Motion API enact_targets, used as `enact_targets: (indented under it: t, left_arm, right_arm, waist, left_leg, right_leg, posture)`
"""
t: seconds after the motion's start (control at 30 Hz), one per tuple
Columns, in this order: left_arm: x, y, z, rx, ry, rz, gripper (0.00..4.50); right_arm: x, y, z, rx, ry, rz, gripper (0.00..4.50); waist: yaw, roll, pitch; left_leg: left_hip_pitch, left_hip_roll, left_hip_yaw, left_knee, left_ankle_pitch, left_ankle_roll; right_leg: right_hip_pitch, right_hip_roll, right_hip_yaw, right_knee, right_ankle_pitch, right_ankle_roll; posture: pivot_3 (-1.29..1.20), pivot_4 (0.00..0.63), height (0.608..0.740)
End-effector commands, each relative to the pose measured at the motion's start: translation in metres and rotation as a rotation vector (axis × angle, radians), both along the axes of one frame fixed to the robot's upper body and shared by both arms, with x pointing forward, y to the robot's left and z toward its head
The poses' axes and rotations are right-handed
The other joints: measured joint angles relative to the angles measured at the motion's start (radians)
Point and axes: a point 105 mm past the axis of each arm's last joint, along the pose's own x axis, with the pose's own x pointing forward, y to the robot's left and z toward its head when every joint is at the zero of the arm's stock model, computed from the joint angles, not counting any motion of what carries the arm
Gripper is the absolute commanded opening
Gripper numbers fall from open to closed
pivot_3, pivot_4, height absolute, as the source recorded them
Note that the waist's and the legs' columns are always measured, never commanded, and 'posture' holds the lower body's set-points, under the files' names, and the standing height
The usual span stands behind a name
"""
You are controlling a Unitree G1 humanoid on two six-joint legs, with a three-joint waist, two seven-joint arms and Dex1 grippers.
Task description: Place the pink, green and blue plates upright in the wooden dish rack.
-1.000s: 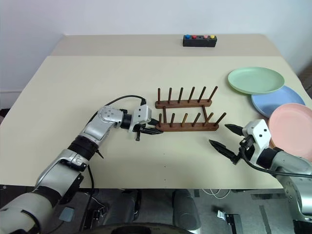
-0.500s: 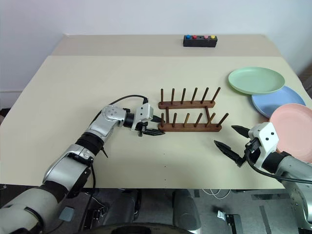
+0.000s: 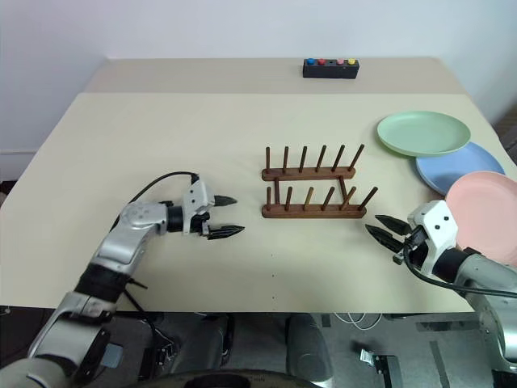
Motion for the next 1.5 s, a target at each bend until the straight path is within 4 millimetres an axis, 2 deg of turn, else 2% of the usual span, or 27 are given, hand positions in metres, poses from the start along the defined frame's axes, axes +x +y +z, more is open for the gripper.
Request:
enact_targets:
  t: [0.03, 0.1, 0.3, 0.47, 0.67, 0.83, 1.0, 1.2, 1.43, 1.5]
  left_arm:
    - [-0.010, -0.019, 0.016, -0.028, -0.041, -0.047, 1.57]
    - [-0.015, -0.036, 0.014, -0.016, -0.045, -0.079, 0.63]
    - [-0.014, -0.059, 0.012, -0.015, -0.039, -0.087, 0.63]
    - [0.000, -0.071, 0.004, 0.012, -0.063, -0.030, 0.63]
    - [0.021, -0.070, 0.006, -0.010, -0.094, 0.082, 0.63]
    - [0.042, -0.057, 0.008, -0.013, -0.153, 0.208, 0.63]
    - [0.044, -0.057, 0.007, -0.017, -0.156, 0.208, 0.63]
    - [0.038, -0.058, 0.007, -0.034, -0.144, 0.192, 0.63]
    - [0.015, -0.058, 0.014, -0.100, -0.086, 0.111, 0.63]
    - [0.004, -0.056, 0.013, -0.102, -0.062, 0.075, 0.60]
  right_arm:
    - [0.005, 0.005, 0.002, -0.037, -0.009, 0.038, 0.00]
    - [0.011, 0.009, -0.005, -0.066, 0.003, 0.047, 0.00]
    - [0.022, 0.012, -0.018, -0.125, 0.026, 0.029, 0.00]
    - [0.037, 0.006, -0.027, -0.212, 0.004, -0.010, 0.00]
    - [0.049, 0.007, -0.030, -0.249, -0.026, -0.014, 0.00]
    - [0.067, 0.015, -0.028, -0.258, -0.091, -0.033, 0.00]
    - [0.075, 0.012, -0.027, -0.266, -0.115, -0.055, 0.00]
    - [0.070, 0.009, -0.025, -0.268, -0.116, -0.034, 0.00]
    - [0.046, -0.003, -0.005, -0.234, -0.106, -0.013, 0.00]
    - [0.031, -0.008, 0.008, -0.207, -0.088, -0.001, 0.53]
  waist:
    - [0.001, 0.000, 0.000]
    - [0.001, 0.000, 0.000]
    - [-0.004, 0.000, 0.000]
    - [-0.005, 0.000, 0.000]
    - [-0.003, 0.000, 0.000]
    - [-0.008, 0.000, 0.000]
    - [-0.006, 0.000, 0.000]
    - [-0.005, 0.000, 0.000]
    - [-0.002, 0.000, 0.000]
    - [-0.003, 0.000, 0.000]
  left_leg:
    - [0.000, 0.000, 0.000, 0.000, 0.000, 0.000]
    - [0.000, 0.000, 0.000, 0.001, 0.000, 0.000]
    - [0.000, 0.000, 0.000, 0.000, 0.000, 0.000]
    - [0.000, 0.000, 0.000, 0.000, 0.000, 0.000]
    - [0.000, 0.000, 0.000, 0.001, 0.000, 0.000]
    - [0.001, 0.000, 0.000, 0.001, 0.000, 0.000]
    - [0.001, 0.000, 0.000, 0.001, 0.000, 0.000]
    - [0.001, 0.000, 0.000, 0.001, 0.000, 0.000]
    - [0.000, 0.000, 0.000, 0.000, 0.000, 0.000]
    - [0.000, 0.000, 0.000, 0.000, 0.000, 0.000]
  right_leg:
    - [0.000, 0.000, 0.000, 0.000, 0.000, 0.000]
    - [0.001, 0.000, 0.000, 0.000, 0.000, 0.000]
    - [0.000, 0.000, 0.000, 0.000, 0.000, 0.000]
    - [0.000, 0.000, 0.000, 0.000, 0.000, 0.000]
    - [0.001, 0.000, 0.000, 0.000, 0.000, 0.000]
    - [0.001, 0.000, 0.000, 0.000, 0.000, 0.000]
    - [0.001, 0.000, 0.000, 0.000, 0.001, 0.000]
    - [0.001, 0.000, 0.000, 0.000, 0.001, 0.000]
    - [0.000, 0.000, 0.000, 0.000, 0.000, 0.000]
    - [0.000, 0.000, 0.000, 0.000, 0.000, 0.000]
  posture:
    - [0.00, 0.150, 0.734]
    - [0.00, 0.150, 0.734]
    - [0.00, 0.150, 0.734]
    - [0.00, 0.150, 0.734]
    - [0.00, 0.150, 0.734]
    - [0.00, 0.150, 0.734]
    - [0.00, 0.150, 0.734]
    - [0.00, 0.150, 0.734]
    - [0.00, 0.150, 0.734]
    - [0.00, 0.150, 0.734]
